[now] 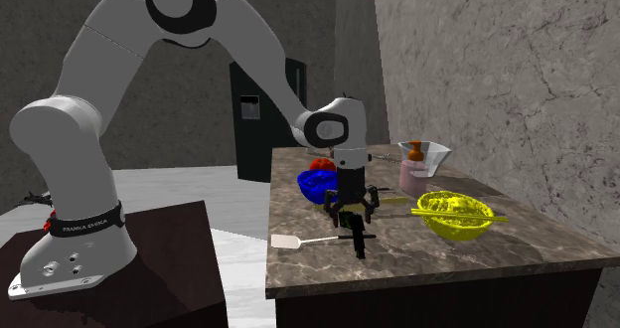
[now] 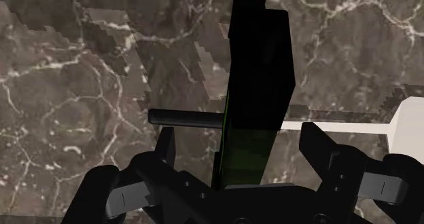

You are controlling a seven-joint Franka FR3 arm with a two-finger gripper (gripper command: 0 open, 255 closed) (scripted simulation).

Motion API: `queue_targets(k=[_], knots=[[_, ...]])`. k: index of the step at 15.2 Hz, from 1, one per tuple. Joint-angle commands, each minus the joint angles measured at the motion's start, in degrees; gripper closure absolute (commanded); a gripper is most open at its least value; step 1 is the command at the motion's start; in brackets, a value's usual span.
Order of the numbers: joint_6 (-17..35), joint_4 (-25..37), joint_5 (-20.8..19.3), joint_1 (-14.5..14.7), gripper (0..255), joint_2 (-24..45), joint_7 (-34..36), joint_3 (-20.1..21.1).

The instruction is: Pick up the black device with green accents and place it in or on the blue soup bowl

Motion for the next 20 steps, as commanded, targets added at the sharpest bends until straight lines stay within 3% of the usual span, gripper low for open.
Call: queue_targets(k=[1,10,20], knots=[[0.0,0.0,0.0,0.0,255,0.0,0.0,0.0],[0.01,0.0,0.0,0.0,255,0.0,0.0,0.0],[-5.45,-0.3,-0.76,0.66,255,-5.83,-0.32,-0.71]])
